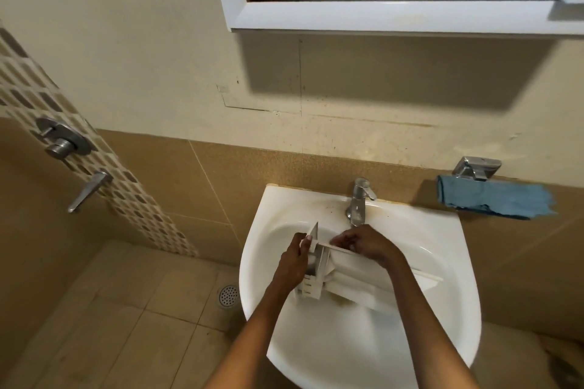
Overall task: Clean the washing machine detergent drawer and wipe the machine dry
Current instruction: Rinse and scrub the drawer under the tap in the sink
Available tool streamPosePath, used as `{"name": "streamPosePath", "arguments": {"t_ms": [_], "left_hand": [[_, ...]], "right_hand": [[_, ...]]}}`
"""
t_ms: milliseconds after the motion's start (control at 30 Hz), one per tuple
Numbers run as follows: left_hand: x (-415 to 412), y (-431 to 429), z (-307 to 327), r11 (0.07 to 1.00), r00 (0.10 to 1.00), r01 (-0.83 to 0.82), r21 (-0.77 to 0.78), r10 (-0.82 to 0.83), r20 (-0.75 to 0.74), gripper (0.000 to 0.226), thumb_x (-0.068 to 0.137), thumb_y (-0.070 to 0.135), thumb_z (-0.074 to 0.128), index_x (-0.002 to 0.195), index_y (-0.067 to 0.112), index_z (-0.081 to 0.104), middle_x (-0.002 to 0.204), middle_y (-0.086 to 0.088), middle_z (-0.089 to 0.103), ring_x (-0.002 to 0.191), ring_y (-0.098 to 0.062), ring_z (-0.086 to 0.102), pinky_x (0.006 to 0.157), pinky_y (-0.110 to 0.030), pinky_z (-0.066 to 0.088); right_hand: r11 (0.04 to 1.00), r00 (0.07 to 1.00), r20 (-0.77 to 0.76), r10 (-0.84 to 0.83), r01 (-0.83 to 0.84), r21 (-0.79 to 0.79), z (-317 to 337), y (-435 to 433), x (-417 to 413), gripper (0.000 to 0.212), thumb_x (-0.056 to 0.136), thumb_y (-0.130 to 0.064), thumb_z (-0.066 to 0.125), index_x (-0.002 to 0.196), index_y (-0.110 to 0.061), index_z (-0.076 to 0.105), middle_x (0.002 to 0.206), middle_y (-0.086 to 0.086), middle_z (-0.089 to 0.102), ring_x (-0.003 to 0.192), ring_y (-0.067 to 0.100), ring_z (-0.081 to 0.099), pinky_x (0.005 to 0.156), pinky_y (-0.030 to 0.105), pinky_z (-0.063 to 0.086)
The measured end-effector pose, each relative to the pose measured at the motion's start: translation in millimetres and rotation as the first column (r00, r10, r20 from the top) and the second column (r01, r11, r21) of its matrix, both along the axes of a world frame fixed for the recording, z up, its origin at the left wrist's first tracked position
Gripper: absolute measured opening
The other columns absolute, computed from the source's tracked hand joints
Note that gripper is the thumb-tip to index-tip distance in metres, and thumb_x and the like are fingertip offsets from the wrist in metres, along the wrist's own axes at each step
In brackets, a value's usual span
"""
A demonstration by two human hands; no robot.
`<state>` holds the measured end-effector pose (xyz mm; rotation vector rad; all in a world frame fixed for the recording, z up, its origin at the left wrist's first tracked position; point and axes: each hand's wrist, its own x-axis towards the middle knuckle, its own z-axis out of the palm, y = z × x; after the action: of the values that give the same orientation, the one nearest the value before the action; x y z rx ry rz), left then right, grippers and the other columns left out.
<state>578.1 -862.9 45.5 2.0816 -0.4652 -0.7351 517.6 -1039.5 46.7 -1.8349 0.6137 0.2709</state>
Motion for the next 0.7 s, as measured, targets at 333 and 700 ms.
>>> {"name": "streamPosePath", "arguments": {"t_ms": [333,700], "left_hand": [[4.2,-3.7,23.2,0.997,0.98,-0.055,-0.052,0.064,0.187,0.035,0.101,0.03,0.031,0.128,0.014,0.047,0.113,-0.008,0.063,0.091,-0.018,0.058,0.077,-0.024,0.04],[-2.9,-12.9,52.2,0.991,0.831,-0.076,0.105,0.005,0.556,0.04,0.1,0.036,0.033,0.134,0.016,0.043,0.112,-0.014,0.058,0.106,-0.026,0.054,0.085,-0.035,0.047]], "right_hand": [[0.154,0.596,-0.407,-0.692,0.673,0.724,-16.8,-23.5,12.3,0.026,0.095,0.004,0.025,0.087,0.004,0.05,0.079,0.017,0.05,0.069,0.026,0.049,0.065,0.033,0.053],[0.103,0.588,-0.412,-0.696,0.65,0.753,-30.8,-2.9,12.2,0.026,0.091,0.001,0.028,0.075,-0.003,0.048,0.073,0.007,0.044,0.06,0.015,0.045,0.057,0.019,0.035]]}}
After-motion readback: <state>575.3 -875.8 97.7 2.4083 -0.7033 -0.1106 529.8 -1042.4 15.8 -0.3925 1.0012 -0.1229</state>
